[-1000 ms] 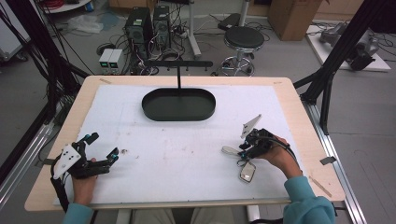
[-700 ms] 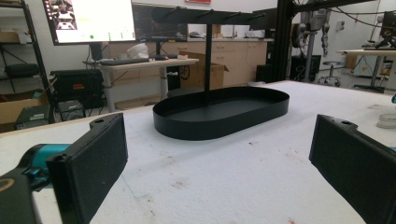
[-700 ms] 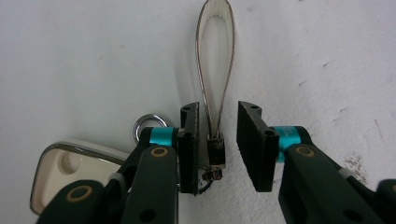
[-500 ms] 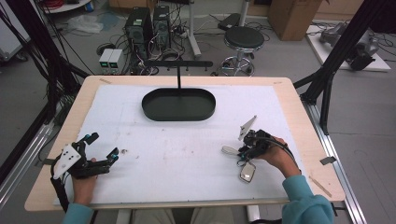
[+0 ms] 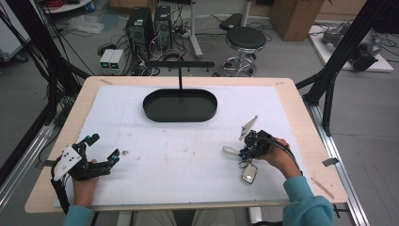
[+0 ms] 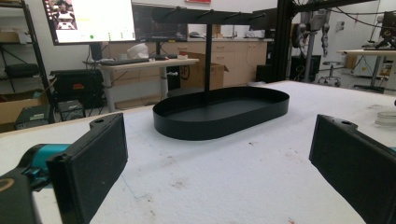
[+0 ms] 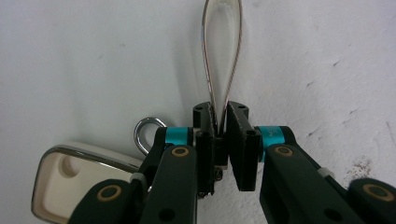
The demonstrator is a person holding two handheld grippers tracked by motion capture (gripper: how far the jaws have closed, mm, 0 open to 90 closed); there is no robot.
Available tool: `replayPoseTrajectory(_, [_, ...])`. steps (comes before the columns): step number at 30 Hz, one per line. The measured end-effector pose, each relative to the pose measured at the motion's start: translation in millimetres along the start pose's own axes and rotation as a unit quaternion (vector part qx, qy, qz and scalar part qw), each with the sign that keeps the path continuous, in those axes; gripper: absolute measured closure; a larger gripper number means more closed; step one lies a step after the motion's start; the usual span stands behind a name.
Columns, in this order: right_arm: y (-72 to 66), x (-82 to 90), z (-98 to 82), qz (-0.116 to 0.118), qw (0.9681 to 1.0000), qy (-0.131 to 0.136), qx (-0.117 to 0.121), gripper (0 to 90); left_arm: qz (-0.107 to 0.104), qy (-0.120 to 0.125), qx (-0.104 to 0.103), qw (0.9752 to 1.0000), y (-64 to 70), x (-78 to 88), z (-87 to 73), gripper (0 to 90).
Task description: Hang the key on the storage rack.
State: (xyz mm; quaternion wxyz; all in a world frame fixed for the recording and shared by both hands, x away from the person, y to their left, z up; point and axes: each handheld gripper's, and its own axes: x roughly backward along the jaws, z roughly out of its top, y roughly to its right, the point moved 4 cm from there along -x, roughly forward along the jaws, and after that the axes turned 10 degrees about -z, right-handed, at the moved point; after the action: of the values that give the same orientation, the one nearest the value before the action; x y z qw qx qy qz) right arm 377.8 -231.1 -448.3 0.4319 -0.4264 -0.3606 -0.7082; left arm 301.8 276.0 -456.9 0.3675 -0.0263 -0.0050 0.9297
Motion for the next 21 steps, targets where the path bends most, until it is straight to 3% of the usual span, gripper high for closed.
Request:
replayPoseTrajectory(7, [2.9, 5.6, 2.2, 0.007, 0.9993, 0.032, -0.016, 82.4, 0.000, 0.000, 0.000, 1.0000, -0.1, 0.0, 0.0, 4.8])
replayPoseTrajectory(8, [4.7, 9.3, 4.6, 0.008, 0.9979, 0.056, -0.031, 82.5, 0.000, 0.000, 0.001, 1.0000, -0.1, 0.0, 0.0, 4.8])
replayPoseTrajectory(9, [4.7, 9.3, 4.6, 0.008, 0.9979, 0.056, -0.031, 82.5, 0.000, 0.000, 0.000, 1.0000, -0.1, 0.0, 0.0, 4.8])
replayPoseTrajectory(12, [8.4, 17.6, 10.5, 0.018, 0.9932, 0.094, -0.067, 82.6, 0.000, 0.000, 0.000, 1.0000, -0.1, 0.0, 0.0, 4.8])
replayPoseTrajectory(14, [8.8, 19.2, 12.4, 0.018, 0.9919, 0.106, -0.067, 82.5, 0.000, 0.000, 0.000, 1.0000, 0.0, 0.0, 0.0, 4.8])
replayPoseTrajectory(15, [10.3, 22.7, 16.6, 0.010, 0.9888, 0.126, -0.080, 82.5, 0.000, 0.000, 0.000, 1.0000, 0.0, 0.0, 0.0, 4.8])
replayPoseTrajectory(16, [10.3, 22.7, 16.6, 0.010, 0.9888, 0.126, -0.080, 82.5, 0.000, 0.000, 0.000, 1.0000, 0.0, 0.1, 0.0, 4.8])
replayPoseTrajectory(18, [12.3, 27.4, 23.9, -0.004, 0.9846, 0.147, -0.094, 82.5, 0.000, 0.000, 0.000, 1.0000, 0.0, 0.1, 0.0, 4.8])
replayPoseTrajectory(19, [12.3, 27.4, 23.9, -0.004, 0.9846, 0.147, -0.094, 82.5, 0.000, 0.000, 0.000, 1.0000, 0.0, 0.1, 0.0, 4.8])
replayPoseTrajectory(21, [14.2, 30.5, 29.9, -0.019, 0.9813, 0.163, -0.101, 82.5, 0.000, 0.000, 0.000, 1.0000, 0.0, 0.0, 0.0, 4.8])
